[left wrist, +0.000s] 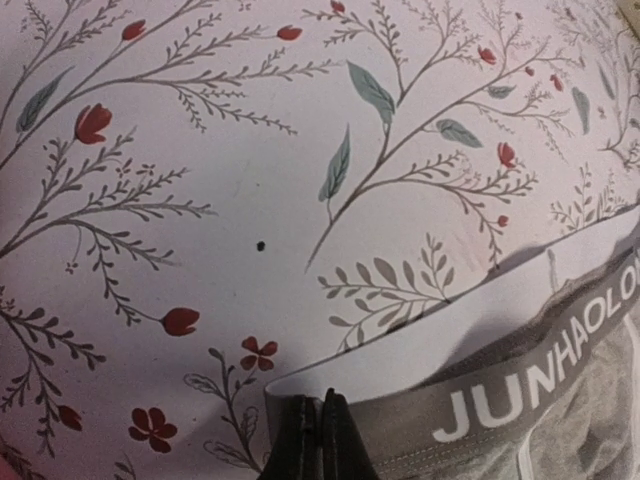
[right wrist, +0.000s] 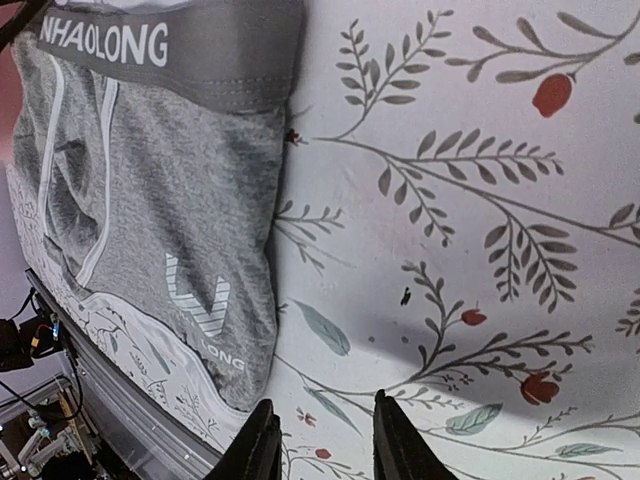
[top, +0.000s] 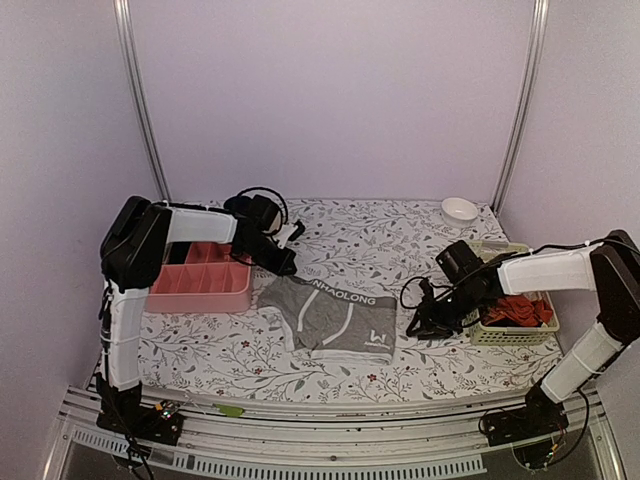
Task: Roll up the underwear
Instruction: Move the underwear to the center of the board, then pick up the underwear from the center of the board, then flatten out the underwear at the center of the board, then rotate the underwear at the center of the board, then adjust the underwear at the center of the board.
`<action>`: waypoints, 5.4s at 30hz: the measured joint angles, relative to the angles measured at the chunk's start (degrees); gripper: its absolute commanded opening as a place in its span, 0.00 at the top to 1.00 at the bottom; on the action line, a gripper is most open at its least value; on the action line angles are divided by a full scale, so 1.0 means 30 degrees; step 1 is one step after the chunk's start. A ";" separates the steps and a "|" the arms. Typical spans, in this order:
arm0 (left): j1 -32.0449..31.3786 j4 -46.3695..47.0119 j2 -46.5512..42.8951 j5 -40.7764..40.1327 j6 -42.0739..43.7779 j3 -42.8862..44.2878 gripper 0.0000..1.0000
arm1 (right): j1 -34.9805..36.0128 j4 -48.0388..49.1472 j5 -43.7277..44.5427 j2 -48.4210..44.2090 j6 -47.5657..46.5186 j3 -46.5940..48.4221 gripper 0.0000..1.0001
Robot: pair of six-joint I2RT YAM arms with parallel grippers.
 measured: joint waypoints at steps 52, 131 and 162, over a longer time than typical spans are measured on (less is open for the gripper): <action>-0.0197 0.2229 -0.7359 0.2142 -0.0146 -0.1268 1.00 | -0.0619 -0.0634 0.7512 -0.0022 -0.3373 0.8357 1.00; -0.3031 0.1384 -0.9777 -0.1712 -0.1843 -0.6987 0.33 | 0.3869 -0.4612 -0.5610 0.4306 -0.7628 0.7956 0.83; -0.5253 -0.2798 -0.2754 -0.4707 -0.0051 -0.3155 0.67 | 0.6441 -0.3038 -0.6557 0.9690 -0.7176 1.0812 0.75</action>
